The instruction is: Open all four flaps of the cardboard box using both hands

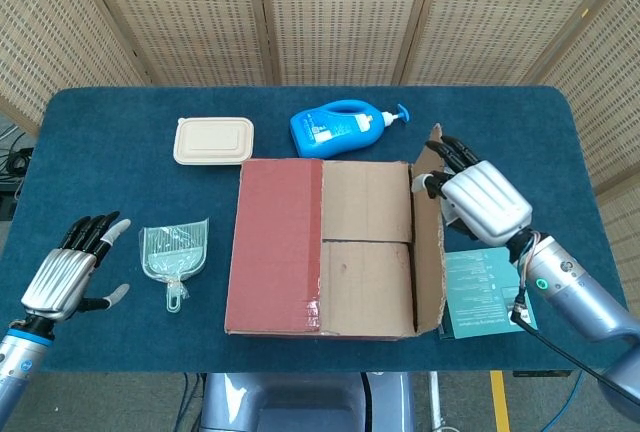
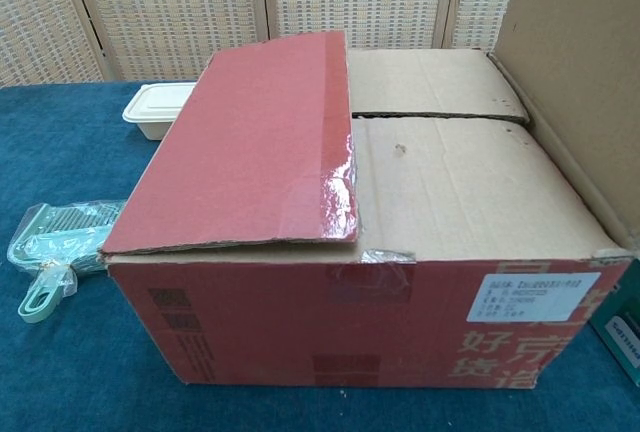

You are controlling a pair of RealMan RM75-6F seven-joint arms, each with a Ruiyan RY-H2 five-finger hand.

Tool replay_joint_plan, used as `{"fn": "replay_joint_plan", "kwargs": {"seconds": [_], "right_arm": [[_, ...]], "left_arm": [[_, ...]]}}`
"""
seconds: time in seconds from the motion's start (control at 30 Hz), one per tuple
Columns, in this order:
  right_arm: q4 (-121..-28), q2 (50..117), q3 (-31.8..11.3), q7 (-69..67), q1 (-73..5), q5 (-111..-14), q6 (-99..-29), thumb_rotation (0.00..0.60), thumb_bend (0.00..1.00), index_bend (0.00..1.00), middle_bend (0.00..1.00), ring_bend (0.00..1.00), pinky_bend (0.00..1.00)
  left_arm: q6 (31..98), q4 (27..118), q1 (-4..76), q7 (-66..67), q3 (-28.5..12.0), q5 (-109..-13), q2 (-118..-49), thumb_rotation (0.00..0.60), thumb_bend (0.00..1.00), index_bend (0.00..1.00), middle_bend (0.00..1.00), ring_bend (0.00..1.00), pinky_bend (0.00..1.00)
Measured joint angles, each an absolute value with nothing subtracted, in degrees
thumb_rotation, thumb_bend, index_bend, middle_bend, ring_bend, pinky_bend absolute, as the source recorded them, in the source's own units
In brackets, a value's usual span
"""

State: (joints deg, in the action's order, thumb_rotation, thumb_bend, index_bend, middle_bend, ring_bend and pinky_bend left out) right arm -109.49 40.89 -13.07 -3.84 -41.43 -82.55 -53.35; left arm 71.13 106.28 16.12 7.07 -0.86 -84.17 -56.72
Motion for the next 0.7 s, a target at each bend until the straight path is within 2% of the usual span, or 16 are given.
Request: {"fn": "replay_joint_plan", "kwargs": {"seconds": [0.7], "right_arm": [[-105.67,37.54,-12.66,-8.26,-37.73,-82.38,-54.22,0.600,0.98,0.35,0.44,0.04,0.00]], "left_arm": [[71.26,107.15,16.64,8.09,-1.10,-84.97,-56.21,0.515,0.30,0.04,0.00,0.00,0.00]]}}
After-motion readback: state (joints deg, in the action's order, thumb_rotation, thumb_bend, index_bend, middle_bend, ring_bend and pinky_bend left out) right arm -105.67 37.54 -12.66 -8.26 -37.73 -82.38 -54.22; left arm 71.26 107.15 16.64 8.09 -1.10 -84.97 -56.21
